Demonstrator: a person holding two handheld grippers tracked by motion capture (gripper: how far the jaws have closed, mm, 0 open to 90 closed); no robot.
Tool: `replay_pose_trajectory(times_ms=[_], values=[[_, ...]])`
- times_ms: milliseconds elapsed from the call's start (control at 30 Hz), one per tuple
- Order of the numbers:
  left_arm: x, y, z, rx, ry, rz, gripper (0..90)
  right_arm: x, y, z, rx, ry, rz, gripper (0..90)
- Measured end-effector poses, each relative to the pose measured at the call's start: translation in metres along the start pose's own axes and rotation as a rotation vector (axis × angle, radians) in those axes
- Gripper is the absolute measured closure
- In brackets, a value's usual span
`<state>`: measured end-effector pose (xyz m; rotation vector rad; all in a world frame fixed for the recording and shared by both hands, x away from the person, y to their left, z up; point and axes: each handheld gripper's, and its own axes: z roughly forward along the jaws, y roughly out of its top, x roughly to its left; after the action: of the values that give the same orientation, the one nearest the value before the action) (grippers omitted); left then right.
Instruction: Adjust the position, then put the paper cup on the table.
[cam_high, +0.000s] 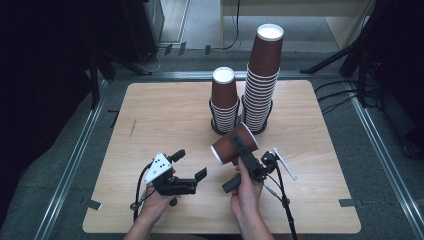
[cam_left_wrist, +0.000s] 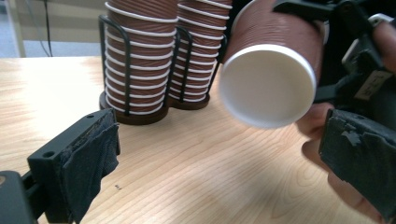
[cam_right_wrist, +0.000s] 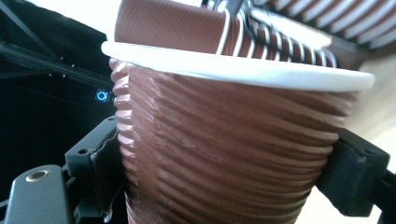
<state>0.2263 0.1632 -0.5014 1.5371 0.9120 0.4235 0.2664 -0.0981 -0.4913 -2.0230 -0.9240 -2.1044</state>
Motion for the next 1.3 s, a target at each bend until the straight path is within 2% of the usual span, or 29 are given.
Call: replay_pose_trajectory(times_ms=[33,67,167,267,300,333,367,400,467,500,600,633,667,733,800,833,867,900,967,1067,1100,1133,1167,1300], values=[[0.001,0.000,-0.001,-0.001,0.006,-0.002,0.0,0.001,0.005,-0.003,-0.010,0.001,-0.052,13.6],[0.002,0.000,-0.002,0.001,0.011,0.000,0.0,0.001,0.005,-0.003,-0.010,0.001,-0.052,13.6],[0.006,0.001,-0.004,-0.007,0.024,-0.007,0.0,0.003,0.014,-0.007,-0.044,-0.009,-0.175,13.5],[0.009,0.001,-0.007,-0.010,0.039,-0.013,0.0,0.003,0.019,-0.009,-0.038,-0.028,-0.220,13.5],[0.011,0.001,-0.008,-0.011,0.042,-0.015,0.0,0.003,0.023,-0.010,-0.042,-0.039,-0.276,13.5],[0.012,0.002,-0.009,-0.013,0.046,-0.019,0.0,0.003,0.023,-0.010,-0.042,-0.039,-0.276,13.5],[0.014,0.002,-0.010,-0.014,0.051,-0.020,0.0,0.003,0.026,-0.012,-0.052,-0.040,-0.320,13.5],[0.015,0.002,-0.011,-0.013,0.057,-0.018,0.0,0.003,0.026,-0.012,-0.052,-0.040,-0.320,13.5],[0.019,0.001,-0.014,-0.012,0.079,-0.019,0.0,0.001,0.029,-0.013,-0.062,-0.048,-0.375,13.5],[0.019,0.001,-0.014,-0.012,0.079,-0.019,0.0,0.001,0.029,-0.013,-0.062,-0.048,-0.375,13.5],[0.024,0.002,-0.018,-0.016,0.097,-0.024,0.0,-0.001,0.032,-0.014,-0.080,-0.066,-0.452,13.5],[0.026,0.003,-0.019,-0.019,0.104,-0.023,0.0,-0.002,0.035,-0.016,-0.092,-0.076,-0.501,13.5],[0.027,0.003,-0.020,-0.020,0.111,-0.027,0.0,-0.002,0.035,-0.016,-0.092,-0.076,-0.501,13.5],[0.030,0.002,-0.022,-0.021,0.122,-0.028,0.0,-0.003,0.036,-0.017,-0.104,-0.081,-0.551,13.5],[0.033,0.002,-0.024,-0.020,0.139,-0.030,0.0,-0.002,0.037,-0.018,-0.115,-0.099,-0.621,13.6],[0.037,0.000,-0.027,-0.015,0.154,-0.036,0.0,-0.002,0.038,-0.019,-0.127,-0.107,-0.692,13.5],[0.037,0.000,-0.027,-0.015,0.154,-0.036,0.0,-0.002,0.038,-0.019,-0.127,-0.107,-0.692,13.5],[0.038,-0.001,-0.028,-0.016,0.163,-0.041,0.0,-0.002,0.039,-0.019,-0.136,-0.118,-0.746,13.5],[0.041,-0.002,-0.031,-0.002,0.180,-0.043,0.0,-0.003,0.040,-0.019,-0.138,-0.119,-0.762,13.5],[0.044,-0.005,-0.034,-0.001,0.207,-0.040,0.0,-0.004,0.042,-0.019,-0.154,-0.140,-0.828,13.5],[0.046,-0.006,-0.036,0.003,0.216,-0.039,0.0,-0.005,0.043,-0.017,-0.160,-0.155,-0.868,13.5],[0.048,-0.008,-0.037,-0.001,0.228,-0.037,0.0,-0.005,0.043,-0.017,-0.160,-0.155,-0.868,13.5],[0.049,-0.009,-0.039,-0.005,0.239,-0.036,0.0,-0.006,0.045,-0.017,-0.160,-0.164,-0.908,13.5],[0.056,-0.013,-0.046,-0.008,0.290,-0.035,0.0,-0.012,0.050,-0.015,-0.146,-0.167,-0.942,13.5]])
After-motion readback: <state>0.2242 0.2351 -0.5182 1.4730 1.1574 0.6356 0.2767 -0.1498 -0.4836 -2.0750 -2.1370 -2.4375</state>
